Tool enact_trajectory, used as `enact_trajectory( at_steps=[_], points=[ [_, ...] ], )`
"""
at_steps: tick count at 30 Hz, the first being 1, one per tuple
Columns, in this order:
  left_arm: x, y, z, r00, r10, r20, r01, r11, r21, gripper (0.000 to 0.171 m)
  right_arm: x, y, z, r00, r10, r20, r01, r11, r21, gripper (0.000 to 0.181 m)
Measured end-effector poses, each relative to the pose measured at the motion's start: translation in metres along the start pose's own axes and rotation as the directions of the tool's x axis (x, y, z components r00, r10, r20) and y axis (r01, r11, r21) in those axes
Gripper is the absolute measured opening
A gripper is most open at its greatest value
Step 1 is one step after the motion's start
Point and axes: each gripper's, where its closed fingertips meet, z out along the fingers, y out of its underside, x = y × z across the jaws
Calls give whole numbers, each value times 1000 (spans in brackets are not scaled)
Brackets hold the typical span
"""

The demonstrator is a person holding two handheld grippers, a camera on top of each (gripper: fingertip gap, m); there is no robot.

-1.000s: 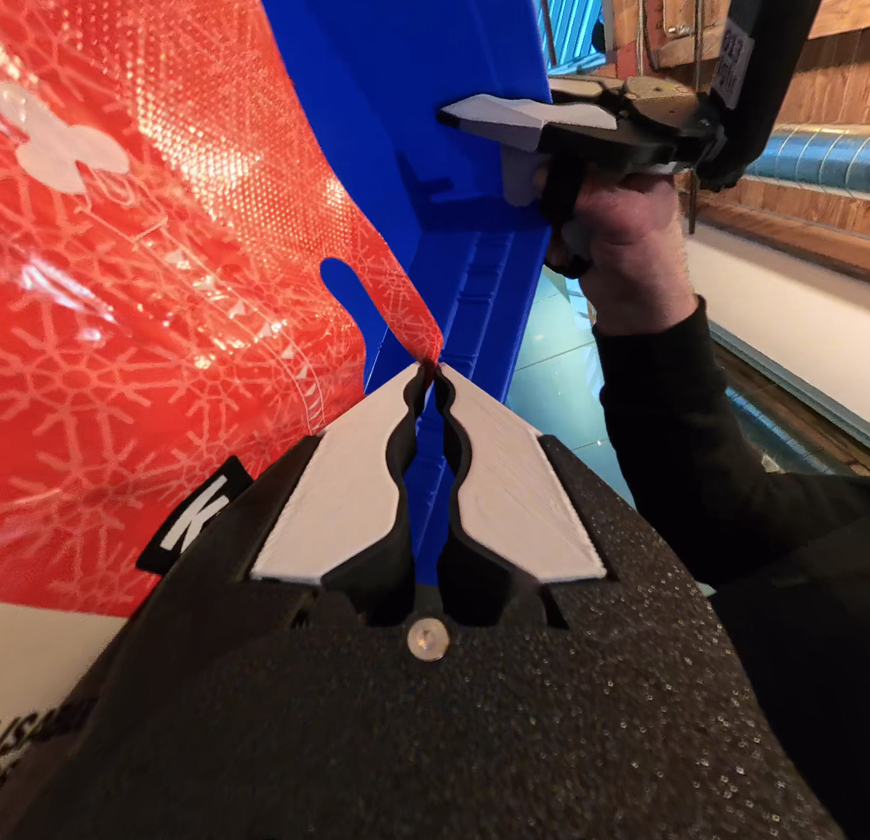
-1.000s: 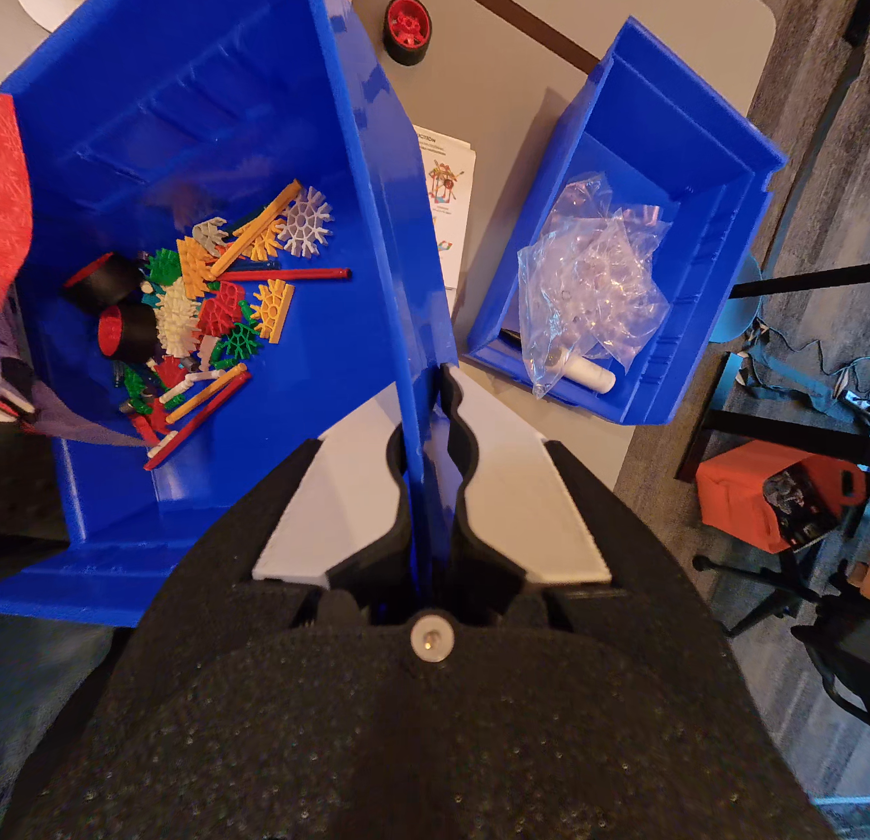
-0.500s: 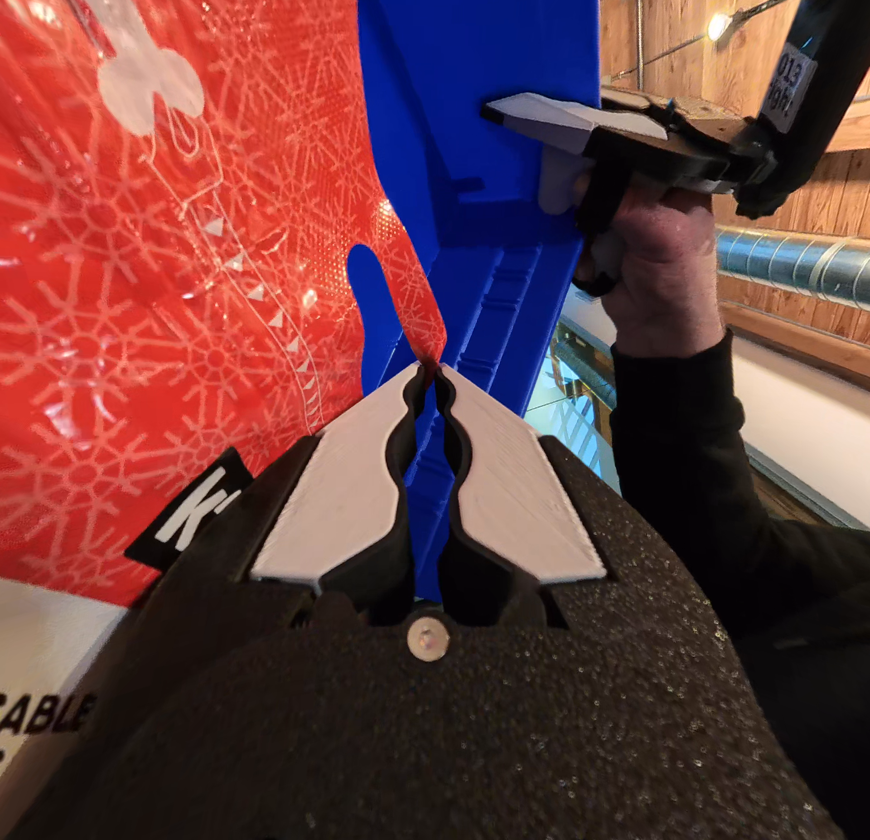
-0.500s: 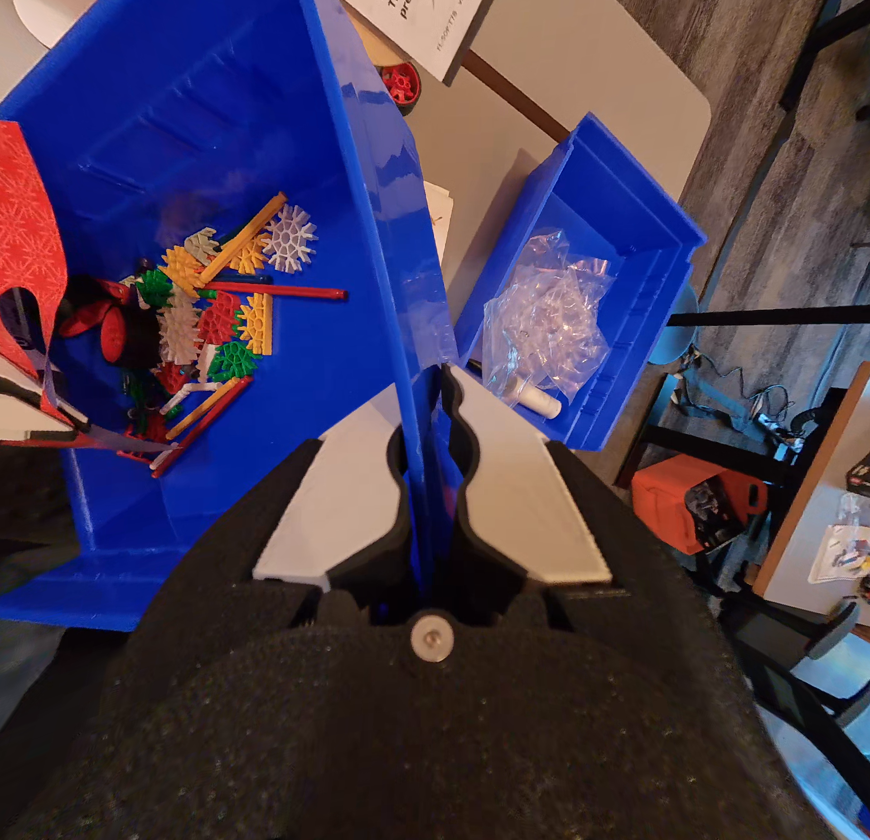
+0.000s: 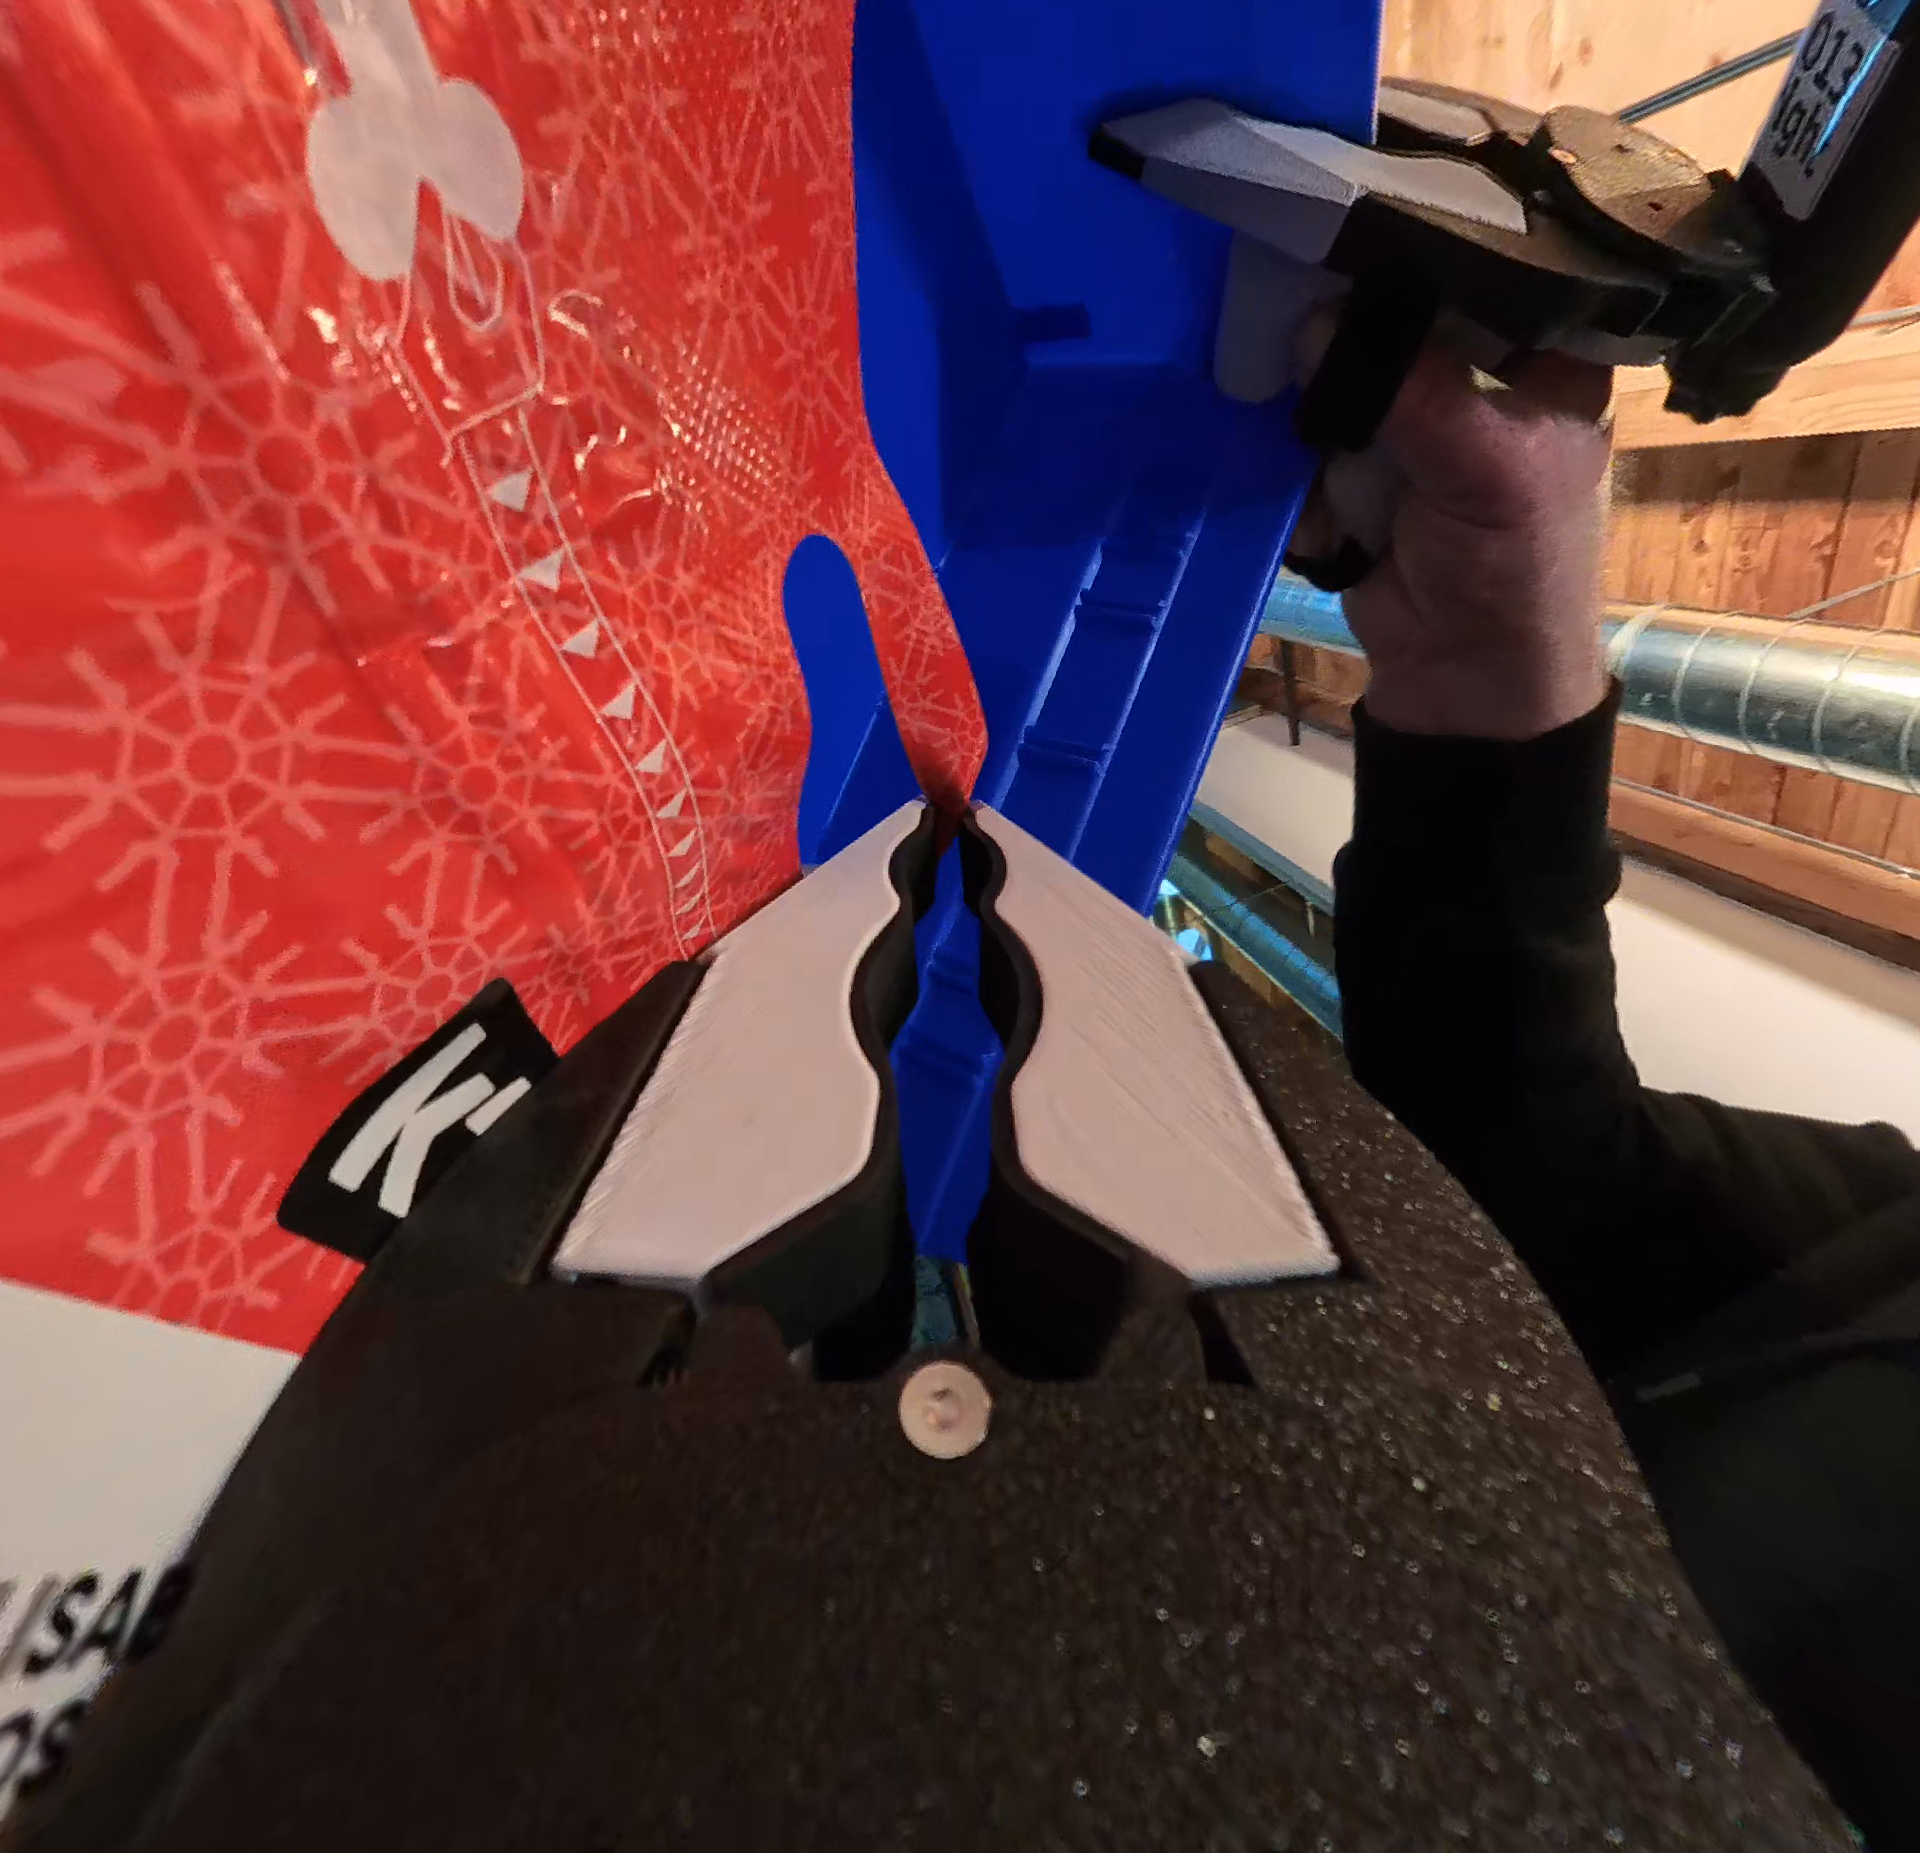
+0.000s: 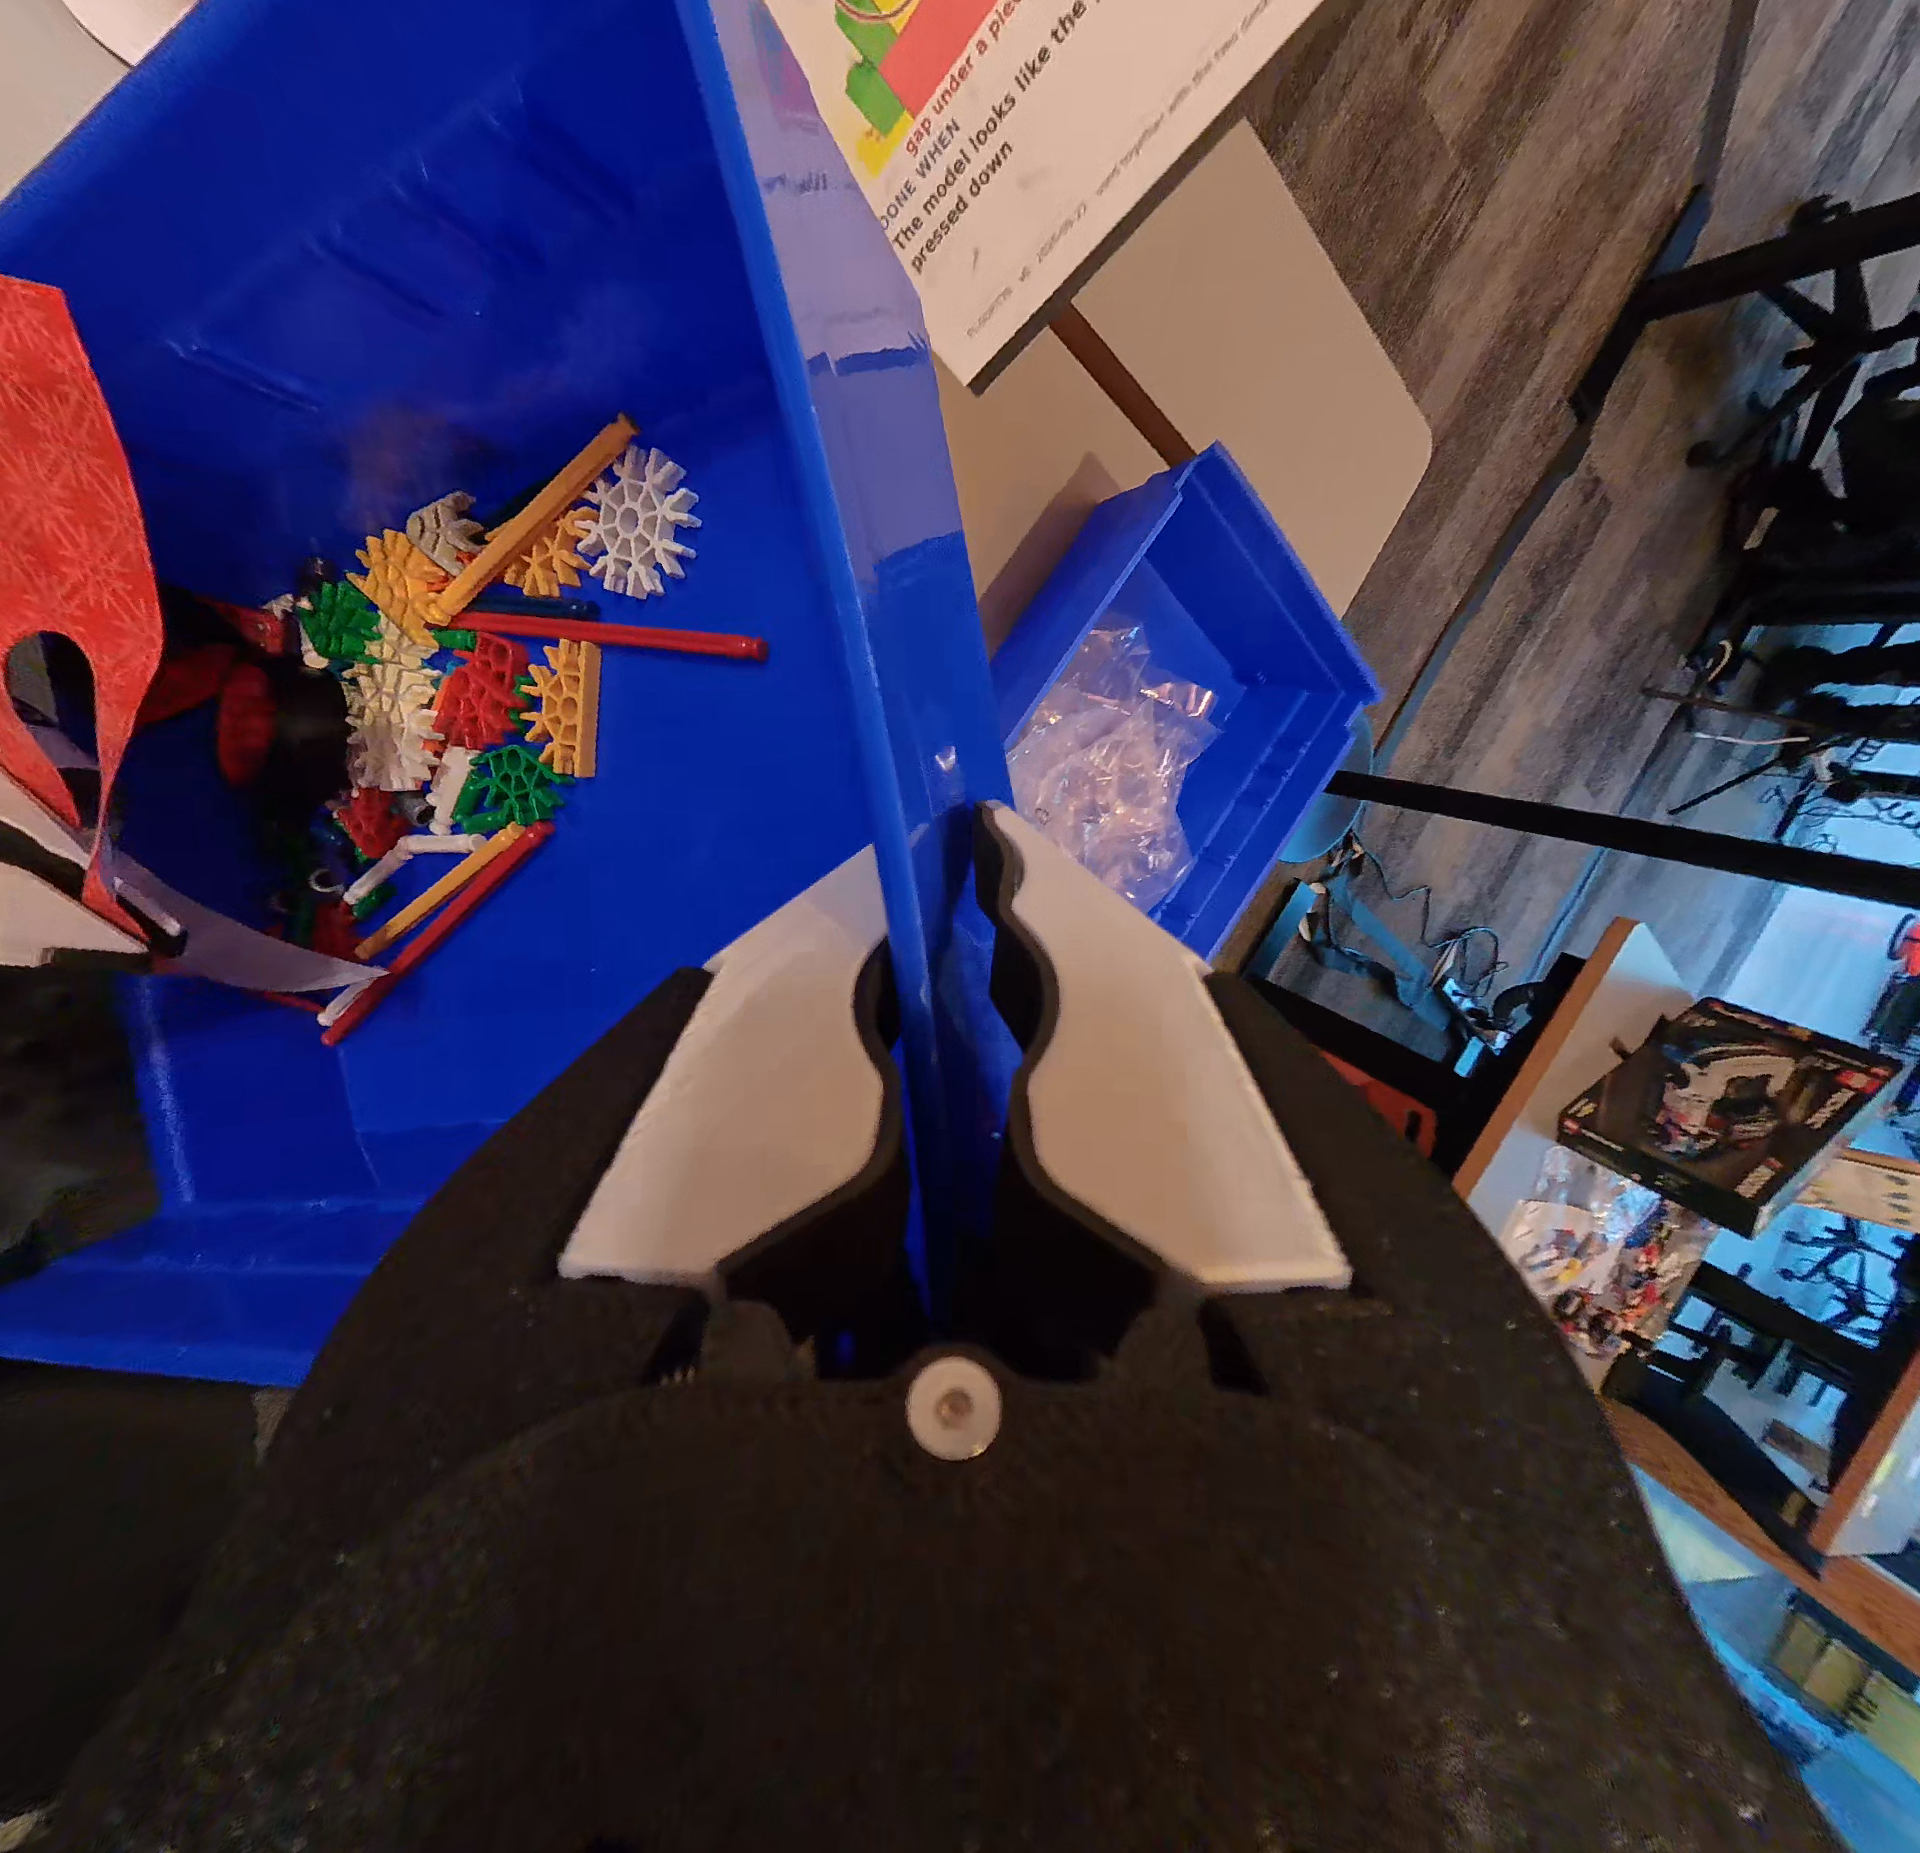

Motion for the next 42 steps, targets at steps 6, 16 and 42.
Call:
enact_trajectory(
  at_steps=[6, 16, 42],
  points=[
    [18, -7, -2, 994, 6, -107, -3, 1000, 29, 1, 4, -22, -19, 997, -69, -45, 70, 997, 18, 1],
    [38, -21, 9, 982, 14, -190, 6, 995, 104, 0, 6, -64, -59, 958, -238, -163, 242, 970, 6, 1],
    [91, -48, 18, 947, 73, -312, -35, 992, 123, 0, 1, -120, -147, 820, -425, -384, 456, 890, -13, 1]
  ],
)
